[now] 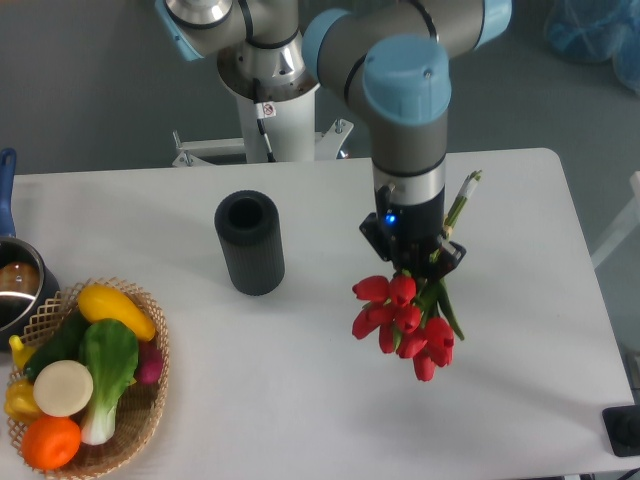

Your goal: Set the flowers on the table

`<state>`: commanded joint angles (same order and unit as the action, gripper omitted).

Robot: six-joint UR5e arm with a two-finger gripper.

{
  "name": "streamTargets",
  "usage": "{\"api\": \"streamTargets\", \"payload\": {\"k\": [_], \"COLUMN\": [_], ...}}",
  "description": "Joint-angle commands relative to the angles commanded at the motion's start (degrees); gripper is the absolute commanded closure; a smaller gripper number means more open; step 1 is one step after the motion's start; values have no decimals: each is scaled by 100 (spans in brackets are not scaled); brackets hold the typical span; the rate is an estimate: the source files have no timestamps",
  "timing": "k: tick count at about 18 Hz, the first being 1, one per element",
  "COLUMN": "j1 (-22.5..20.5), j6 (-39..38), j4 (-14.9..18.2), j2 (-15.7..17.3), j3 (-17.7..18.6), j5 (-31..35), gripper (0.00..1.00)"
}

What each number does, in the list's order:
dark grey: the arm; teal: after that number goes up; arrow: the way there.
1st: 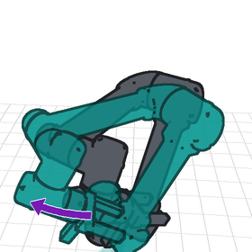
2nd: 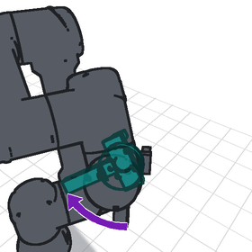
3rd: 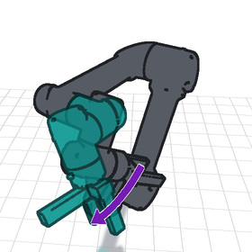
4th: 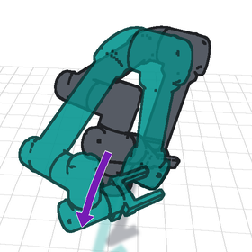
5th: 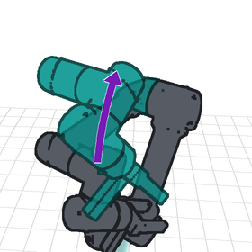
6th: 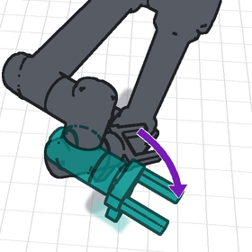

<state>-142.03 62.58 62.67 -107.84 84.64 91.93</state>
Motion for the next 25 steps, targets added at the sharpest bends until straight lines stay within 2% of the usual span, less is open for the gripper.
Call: {"api": "streamTargets", "payload": {"k": [4,10,15,19,21,24,25], "j1": [26,150,307,413,422,422,422], "j6": [0,-122,-694,-879,-862,-844,-835], "j4": [0,9,-307,-343,-343,-351,-395], "j2": [-35,-351,-685,-914,-1002,-1090,-1107], "j3": [0,-79,0,9,9,0,0], "j5": [0,-9,-62,-62,-70,-70,-70], "gripper": [100,100,100,89,69,50,39]}}
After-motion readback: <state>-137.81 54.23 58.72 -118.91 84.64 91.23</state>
